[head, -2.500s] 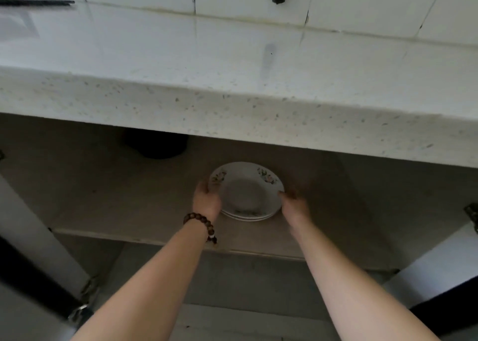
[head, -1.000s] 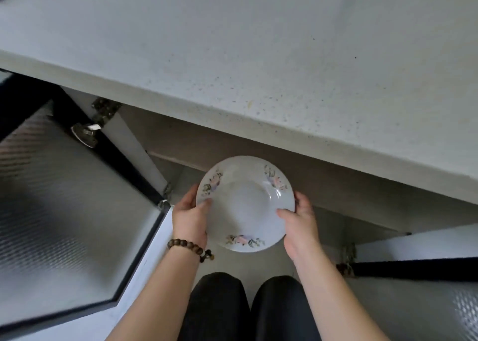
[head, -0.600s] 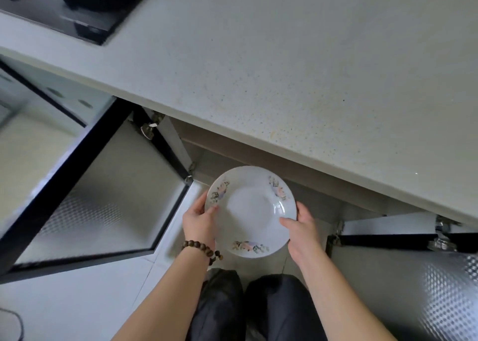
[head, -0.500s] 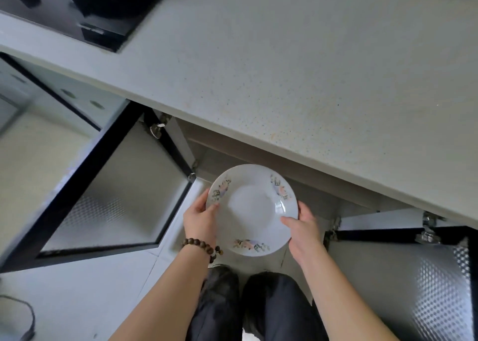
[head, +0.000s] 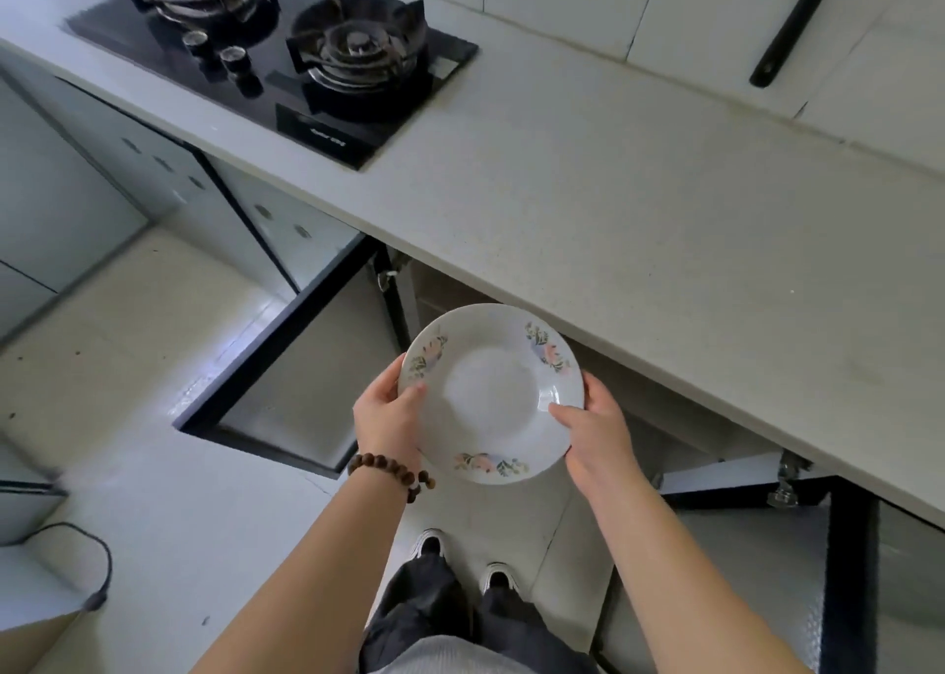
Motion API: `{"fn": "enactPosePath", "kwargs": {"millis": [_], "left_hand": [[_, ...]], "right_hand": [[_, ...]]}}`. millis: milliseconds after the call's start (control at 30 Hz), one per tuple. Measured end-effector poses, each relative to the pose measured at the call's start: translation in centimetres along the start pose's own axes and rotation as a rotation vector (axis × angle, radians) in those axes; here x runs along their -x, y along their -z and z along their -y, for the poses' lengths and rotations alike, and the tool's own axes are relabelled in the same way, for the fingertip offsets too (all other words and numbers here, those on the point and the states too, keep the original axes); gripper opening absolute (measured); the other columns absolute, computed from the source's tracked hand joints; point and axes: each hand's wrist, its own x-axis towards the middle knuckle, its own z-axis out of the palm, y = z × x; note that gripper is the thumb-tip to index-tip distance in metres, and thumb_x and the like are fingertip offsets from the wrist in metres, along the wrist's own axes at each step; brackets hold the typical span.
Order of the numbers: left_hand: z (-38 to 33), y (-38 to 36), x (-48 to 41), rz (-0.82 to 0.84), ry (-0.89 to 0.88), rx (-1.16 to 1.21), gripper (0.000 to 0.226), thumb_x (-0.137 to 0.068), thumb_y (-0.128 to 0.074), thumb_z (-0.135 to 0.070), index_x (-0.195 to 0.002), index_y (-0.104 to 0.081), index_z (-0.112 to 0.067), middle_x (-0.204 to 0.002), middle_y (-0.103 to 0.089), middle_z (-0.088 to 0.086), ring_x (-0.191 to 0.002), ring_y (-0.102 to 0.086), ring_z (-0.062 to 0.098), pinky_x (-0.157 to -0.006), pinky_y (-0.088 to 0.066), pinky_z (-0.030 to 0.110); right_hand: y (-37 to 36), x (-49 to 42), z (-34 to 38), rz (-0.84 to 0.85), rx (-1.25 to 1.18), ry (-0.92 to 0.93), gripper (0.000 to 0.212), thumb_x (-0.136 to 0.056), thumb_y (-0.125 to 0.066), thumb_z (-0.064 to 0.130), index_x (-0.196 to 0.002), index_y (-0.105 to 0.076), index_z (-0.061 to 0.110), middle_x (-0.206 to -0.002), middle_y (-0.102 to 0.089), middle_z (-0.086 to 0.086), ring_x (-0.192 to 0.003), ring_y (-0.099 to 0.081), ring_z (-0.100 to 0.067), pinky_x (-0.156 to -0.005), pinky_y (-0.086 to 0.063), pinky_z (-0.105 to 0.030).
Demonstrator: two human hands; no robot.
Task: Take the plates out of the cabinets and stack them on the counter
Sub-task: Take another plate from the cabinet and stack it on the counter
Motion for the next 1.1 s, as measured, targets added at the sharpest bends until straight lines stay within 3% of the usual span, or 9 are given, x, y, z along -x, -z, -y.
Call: {"fn": "enactPosePath", "kwargs": {"millis": [167, 367, 567, 700, 767, 833, 900, 1000, 1100], "left_hand": [[-1.5, 1.1, 2.8, -0.085, -0.031, 0.125, 0.049, -0.083, -0.059, 0.0, -0.08, -0.075, -0.046, -0.09, -0.076, -0.01, -0.079, -0.073, 0.016, -0.064, -0.058, 0.03], [-2.1, 5.3, 5.4, -0.212, -0.047, 0.246, 0.043, -0.082, -0.063, -0.002, -0.079, -0.076, -0.042, -0.091, -0.077, -0.007, -0.085, -0.073, 0.023, -0.071, -0.06, 0.039], [-2.1, 11.6, 7.9, -0.428, -0.1, 0.36, 0.037, -0.08, -0.066, -0.001, -0.107, -0.073, -0.025, -0.102, -0.075, 0.004, -0.092, -0.071, 0.024, -0.08, -0.059, 0.04], [-1.2, 16.2, 9.7, -0.59, -0.162, 0.464, 0.038, -0.081, -0.061, 0.005, -0.096, -0.075, -0.026, -0.09, -0.077, 0.002, -0.075, -0.07, 0.017, -0.067, -0.059, 0.032], [-0.5, 18.4, 10.6, -0.672, -0.175, 0.509, 0.039, -0.082, -0.058, 0.006, -0.095, -0.074, -0.027, -0.09, -0.077, 0.001, -0.076, -0.071, 0.017, -0.064, -0.058, 0.028], [0.2, 20.7, 11.2, -0.763, -0.18, 0.574, 0.039, -0.084, -0.057, 0.007, -0.097, -0.072, -0.026, -0.093, -0.076, 0.004, -0.08, -0.071, 0.02, -0.069, -0.058, 0.031], [0.7, 22.9, 11.7, -0.848, -0.188, 0.637, 0.037, -0.085, -0.058, 0.008, -0.112, -0.069, -0.016, -0.097, -0.074, 0.005, -0.085, -0.069, 0.024, -0.076, -0.056, 0.034], [1.1, 25.8, 12.3, -0.963, -0.2, 0.712, 0.041, -0.086, -0.058, 0.01, -0.124, -0.061, -0.005, -0.097, -0.072, 0.007, -0.09, -0.068, 0.027, -0.085, -0.054, 0.039], [0.9, 28.6, 12.3, -1.029, -0.208, 0.753, 0.04, -0.087, -0.055, 0.011, -0.125, -0.06, -0.002, -0.108, -0.07, 0.017, -0.103, -0.066, 0.034, -0.096, -0.05, 0.048]], "right_hand": [[-1.3, 1.4, 2.2, 0.127, 0.068, 0.035, 0.045, -0.084, -0.05, -0.011, -0.108, -0.065, 0.024, -0.106, -0.071, -0.003, -0.096, -0.068, -0.021, -0.068, -0.058, -0.03], [-5.1, 3.0, 2.2, 0.265, 0.149, 0.025, 0.045, -0.084, -0.048, -0.013, -0.1, -0.066, 0.024, -0.104, -0.07, -0.006, -0.096, -0.067, -0.024, -0.073, -0.06, -0.037], [-11.4, 5.3, 0.6, 0.458, 0.251, -0.004, 0.047, -0.08, -0.048, -0.016, -0.102, -0.067, 0.02, -0.105, -0.071, -0.01, -0.097, -0.068, -0.027, -0.081, -0.059, -0.045], [-16.3, 7.2, -1.2, 0.594, 0.354, -0.025, 0.045, -0.083, -0.045, -0.016, -0.097, -0.066, 0.02, -0.1, -0.07, -0.009, -0.093, -0.067, -0.026, -0.072, -0.06, -0.036], [-18.7, 8.2, -2.4, 0.662, 0.399, -0.047, 0.045, -0.081, -0.043, -0.018, -0.106, -0.065, 0.012, -0.099, -0.069, -0.011, -0.091, -0.066, -0.027, -0.07, -0.06, -0.037], [-21.0, 9.4, -3.8, 0.729, 0.447, -0.071, 0.048, -0.081, -0.041, -0.019, -0.114, -0.062, 0.007, -0.105, -0.067, -0.015, -0.093, -0.064, -0.031, -0.077, -0.057, -0.044], [-23.2, 10.6, -5.2, 0.796, 0.493, -0.089, 0.047, -0.081, -0.04, -0.019, -0.11, -0.063, 0.012, -0.104, -0.067, -0.013, -0.089, -0.063, -0.03, -0.072, -0.055, -0.044], [-26.2, 12.1, -7.1, 0.882, 0.556, -0.119, 0.05, -0.079, -0.042, -0.016, -0.095, -0.066, 0.025, -0.086, -0.071, -0.003, -0.071, -0.063, -0.025, -0.062, -0.052, -0.041], [-29.6, 13.1, -8.8, 0.943, 0.585, -0.128, 0.05, -0.077, -0.043, -0.016, -0.089, -0.068, 0.026, -0.074, -0.073, 0.002, -0.064, -0.064, -0.02, -0.058, -0.053, -0.036]]}}
